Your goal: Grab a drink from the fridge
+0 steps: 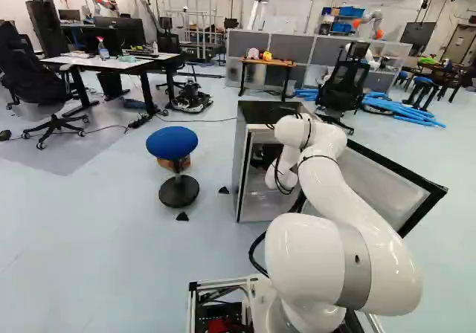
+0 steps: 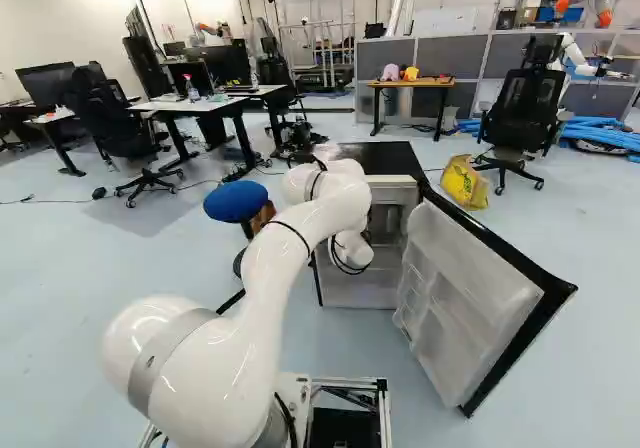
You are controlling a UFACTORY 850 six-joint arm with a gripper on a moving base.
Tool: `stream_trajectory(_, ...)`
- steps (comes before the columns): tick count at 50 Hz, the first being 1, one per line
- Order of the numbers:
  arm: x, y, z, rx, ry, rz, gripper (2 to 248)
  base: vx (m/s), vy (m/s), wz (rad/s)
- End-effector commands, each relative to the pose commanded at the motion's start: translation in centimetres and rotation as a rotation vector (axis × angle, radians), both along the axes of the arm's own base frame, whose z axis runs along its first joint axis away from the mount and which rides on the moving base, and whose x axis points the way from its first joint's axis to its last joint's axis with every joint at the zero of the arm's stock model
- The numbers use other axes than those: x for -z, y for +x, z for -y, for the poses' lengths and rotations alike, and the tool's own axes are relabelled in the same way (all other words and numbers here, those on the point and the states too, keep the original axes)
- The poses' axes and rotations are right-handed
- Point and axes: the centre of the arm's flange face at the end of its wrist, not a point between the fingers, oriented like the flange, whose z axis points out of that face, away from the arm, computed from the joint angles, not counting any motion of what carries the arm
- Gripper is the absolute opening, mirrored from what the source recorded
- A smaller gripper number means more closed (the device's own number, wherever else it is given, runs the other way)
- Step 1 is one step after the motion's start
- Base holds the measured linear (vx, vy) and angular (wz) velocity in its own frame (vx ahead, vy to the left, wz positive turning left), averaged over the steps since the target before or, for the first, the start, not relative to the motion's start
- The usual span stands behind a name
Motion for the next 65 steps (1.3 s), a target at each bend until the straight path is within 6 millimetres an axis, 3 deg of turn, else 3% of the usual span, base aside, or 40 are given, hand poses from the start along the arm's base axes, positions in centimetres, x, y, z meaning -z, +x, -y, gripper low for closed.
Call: stream_trajectory(65, 1.1, 0.1, 0.0, 0.000, 0.000, 0.001, 149, 0.000, 0.000, 0.000)
